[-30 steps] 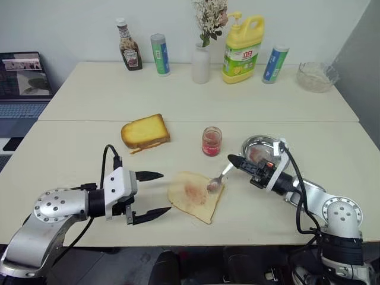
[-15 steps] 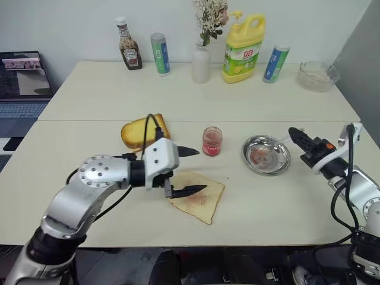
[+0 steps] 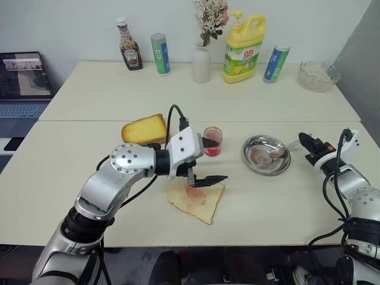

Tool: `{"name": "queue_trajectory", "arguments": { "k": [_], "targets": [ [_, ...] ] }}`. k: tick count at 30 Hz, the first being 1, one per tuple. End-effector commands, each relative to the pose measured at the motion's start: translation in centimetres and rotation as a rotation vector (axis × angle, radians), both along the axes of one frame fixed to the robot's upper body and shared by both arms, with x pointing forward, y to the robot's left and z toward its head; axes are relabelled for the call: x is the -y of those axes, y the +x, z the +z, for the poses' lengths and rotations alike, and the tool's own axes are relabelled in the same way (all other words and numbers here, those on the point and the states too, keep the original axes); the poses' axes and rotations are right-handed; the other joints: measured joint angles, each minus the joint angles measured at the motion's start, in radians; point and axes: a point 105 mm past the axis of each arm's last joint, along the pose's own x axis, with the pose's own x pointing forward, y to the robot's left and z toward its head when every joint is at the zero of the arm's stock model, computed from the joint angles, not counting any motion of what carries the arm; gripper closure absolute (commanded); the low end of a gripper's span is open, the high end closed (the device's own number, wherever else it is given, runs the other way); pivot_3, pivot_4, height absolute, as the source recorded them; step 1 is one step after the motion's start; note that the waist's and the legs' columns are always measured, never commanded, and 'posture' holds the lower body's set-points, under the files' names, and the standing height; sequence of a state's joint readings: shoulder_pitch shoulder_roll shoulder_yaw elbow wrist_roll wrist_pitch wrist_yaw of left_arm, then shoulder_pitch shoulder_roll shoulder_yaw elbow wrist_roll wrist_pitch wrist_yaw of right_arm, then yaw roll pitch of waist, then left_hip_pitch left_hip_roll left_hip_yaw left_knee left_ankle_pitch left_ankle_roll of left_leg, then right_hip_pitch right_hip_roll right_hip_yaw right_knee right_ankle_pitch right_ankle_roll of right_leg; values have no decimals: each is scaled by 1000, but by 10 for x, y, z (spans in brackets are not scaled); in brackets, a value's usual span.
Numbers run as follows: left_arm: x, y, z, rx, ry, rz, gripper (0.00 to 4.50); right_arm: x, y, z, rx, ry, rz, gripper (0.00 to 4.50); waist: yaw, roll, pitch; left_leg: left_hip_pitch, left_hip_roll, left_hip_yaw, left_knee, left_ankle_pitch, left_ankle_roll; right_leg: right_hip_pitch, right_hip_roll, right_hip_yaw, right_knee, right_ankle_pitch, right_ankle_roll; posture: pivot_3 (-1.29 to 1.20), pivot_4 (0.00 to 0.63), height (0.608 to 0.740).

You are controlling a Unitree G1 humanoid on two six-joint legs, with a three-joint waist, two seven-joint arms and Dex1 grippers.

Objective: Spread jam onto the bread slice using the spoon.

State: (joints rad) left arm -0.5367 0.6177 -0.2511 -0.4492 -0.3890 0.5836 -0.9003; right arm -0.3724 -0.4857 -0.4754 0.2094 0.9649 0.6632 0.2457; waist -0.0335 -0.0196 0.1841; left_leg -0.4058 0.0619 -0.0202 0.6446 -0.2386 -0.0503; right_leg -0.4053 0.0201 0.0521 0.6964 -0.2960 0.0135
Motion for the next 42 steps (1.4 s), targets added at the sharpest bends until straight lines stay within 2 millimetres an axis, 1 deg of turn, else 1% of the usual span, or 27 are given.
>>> {"name": "queue_trajectory", "arguments": {
  "k": [1, 3, 9, 11, 12, 15, 18, 25, 27, 29, 31, 34, 36, 39, 42],
  "targets": [
    [5, -1, 7, 36, -14, -8, 0, 4, -1, 3, 11, -40, 4, 3775, 1, 0, 0, 0, 0, 0, 0, 0, 0, 0, 0, 0, 0, 0, 0, 0, 150, 740],
    [5, -1, 7, 38, -15, -6, 0, 3, -2, 4, 19, -61, 11, 3098, 1, 0, 0, 0, 0, 0, 0, 0, 0, 0, 0, 1, 0, 0, 0, 0, 150, 740],
    [5, 0, 6, 44, -12, -4, 0, -6, -11, 6, 50, -279, 82, 927, 1, 0, 0, 0, 0, 1, 0, 0, 0, 0, 0, 1, 0, 0, 0, 0, 150, 740],
    [5, 1, 6, 46, -13, -3, 0, -11, -14, 9, 74, -361, 105, 261, 1, 0, 0, 1, 0, 1, 0, 0, 0, 0, 0, 1, 0, 0, 0, 0, 150, 740],
    [6, 1, 6, 47, -13, -4, 0, -12, -15, 10, 84, -385, 115, 34, 1, 0, 0, 1, 0, 1, 0, 0, 0, 0, 0, 2, 0, 0, 0, 0, 150, 740],
    [6, 2, 6, 49, -14, -4, 0, -15, -18, 13, 115, -450, 135, 34, 1, 0, 0, 2, 0, 3, 0, 0, 0, 0, 0, 3, 0, -2, 3, 0, 150, 740],
    [6, 3, 6, 50, -16, -2, 0, -19, -24, 16, 146, -568, 171, 34, 2, 0, 0, 2, 0, 3, 0, 0, 0, 0, 0, 8, 0, -2, 4, 0, 150, 740],
    [7, 4, 6, 57, -15, -2, 0, -21, -25, 18, 200, -727, 183, 34, 1, 0, 0, 4, 0, 8, 0, 0, 0, 0, 0, 13, 1, -1, 5, 0, 150, 740],
    [7, 5, 6, 59, -14, -2, 0, -25, -27, 17, 218, -780, 204, 34, 1, 0, 0, 4, 0, 8, 0, 0, 0, 0, 0, 13, 1, -1, 5, 0, 150, 740],
    [7, 5, 6, 62, -12, 0, 0, -32, -30, 17, 242, -801, 243, 34, 1, 0, 0, 4, 0, 9, 0, 0, 0, 0, 0, 14, 0, -1, 5, 0, 150, 740],
    [7, 5, 6, 63, -11, 1, 0, -33, -31, 16, 242, -805, 249, 34, 1, 0, 0, 5, 0, 8, 0, 0, 0, 0, 0, 14, 0, -1, 5, 0, 150, 740],
    [7, 5, 6, 64, -11, 0, 0, -28, -29, 16, 241, -792, 221, 34, 1, 0, 0, 5, 0, 9, 0, 0, 0, 0, 0, 15, 1, -1, 6, 0, 150, 740],
    [7, 6, 6, 64, -11, 2, 0, -22, -25, 22, 249, -754, 163, 34, 1, 0, 0, 5, 0, 9, 0, 0, 0, 0, 0, 15, 1, -1, 6, 0, 150, 740],
    [6, 6, 6, 65, -11, 5, 0, -11, -22, 26, 239, -742, 89, 34, 1, 0, 0, 6, 0, 11, 0, 0, 0, 0, 0, 16, 1, 0, 6, 0, 150, 740],
    [6, 6, 6, 64, -14, 9, 0, -11, -22, 29, 252, -738, 84, 34, 2, 0, 0, 5, 0, 11, 0, 0, 0, 0, 0, 16, 1, 0, 6, 0, 150, 740]
  ]
}}
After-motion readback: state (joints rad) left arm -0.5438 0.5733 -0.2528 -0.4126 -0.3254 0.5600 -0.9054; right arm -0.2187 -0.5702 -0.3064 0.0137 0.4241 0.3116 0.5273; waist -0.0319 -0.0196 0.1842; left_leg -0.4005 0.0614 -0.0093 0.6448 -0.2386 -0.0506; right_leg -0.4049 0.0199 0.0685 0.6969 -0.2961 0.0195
